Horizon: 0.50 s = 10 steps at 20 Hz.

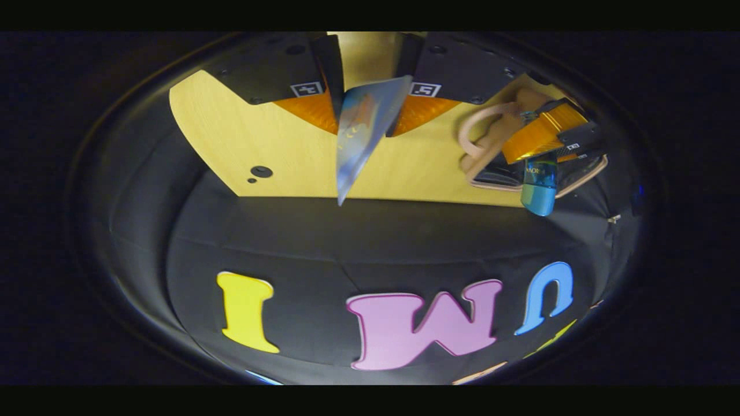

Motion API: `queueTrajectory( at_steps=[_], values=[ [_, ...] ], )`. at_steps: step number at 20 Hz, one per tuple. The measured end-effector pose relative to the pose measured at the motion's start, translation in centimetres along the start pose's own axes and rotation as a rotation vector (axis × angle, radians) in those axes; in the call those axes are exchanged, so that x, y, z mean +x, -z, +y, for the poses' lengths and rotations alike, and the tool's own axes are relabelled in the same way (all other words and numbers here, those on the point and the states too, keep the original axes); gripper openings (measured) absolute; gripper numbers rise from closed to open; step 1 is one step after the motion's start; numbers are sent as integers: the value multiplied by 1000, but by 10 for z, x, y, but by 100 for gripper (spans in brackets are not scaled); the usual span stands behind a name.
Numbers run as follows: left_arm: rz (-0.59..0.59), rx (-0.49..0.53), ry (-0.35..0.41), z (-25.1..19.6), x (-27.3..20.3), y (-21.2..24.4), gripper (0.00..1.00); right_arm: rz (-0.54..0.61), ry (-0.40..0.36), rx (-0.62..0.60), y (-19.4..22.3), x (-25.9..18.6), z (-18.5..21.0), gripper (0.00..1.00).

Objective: First open the suitcase, pack the skin care products into it, and then close the suitcase.

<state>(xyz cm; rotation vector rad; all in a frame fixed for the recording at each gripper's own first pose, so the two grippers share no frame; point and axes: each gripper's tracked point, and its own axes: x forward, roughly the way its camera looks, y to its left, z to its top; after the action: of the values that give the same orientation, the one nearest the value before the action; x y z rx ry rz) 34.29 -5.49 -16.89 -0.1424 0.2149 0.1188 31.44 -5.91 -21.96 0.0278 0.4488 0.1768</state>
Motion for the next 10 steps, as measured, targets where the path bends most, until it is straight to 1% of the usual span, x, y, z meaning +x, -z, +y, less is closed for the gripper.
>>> queueTrajectory(
  at_steps=[1, 2, 3, 4, 7, 10],
  values=[
    [4, 8, -26, 19, -6, -6, 43, -4, -29, 7, -6, -2, 16, 38],
    [18, 20, -52, 37, -11, -8, 43, -6, -58, 12, -10, -6, 33, 43],
    [37, 32, -75, 58, -14, -7, 43, -9, -86, 12, -15, -9, 50, 39],
    [82, 41, -85, 75, -14, 0, 43, -15, -113, 9, -20, -10, 68, 38],
    [191, 51, -103, 122, -10, 21, 43, -33, -190, 13, -34, -19, 115, 38],
    [321, 75, -100, 151, -2, 46, 43, -47, -250, 19, -43, -31, 145, 38]
  ],
)
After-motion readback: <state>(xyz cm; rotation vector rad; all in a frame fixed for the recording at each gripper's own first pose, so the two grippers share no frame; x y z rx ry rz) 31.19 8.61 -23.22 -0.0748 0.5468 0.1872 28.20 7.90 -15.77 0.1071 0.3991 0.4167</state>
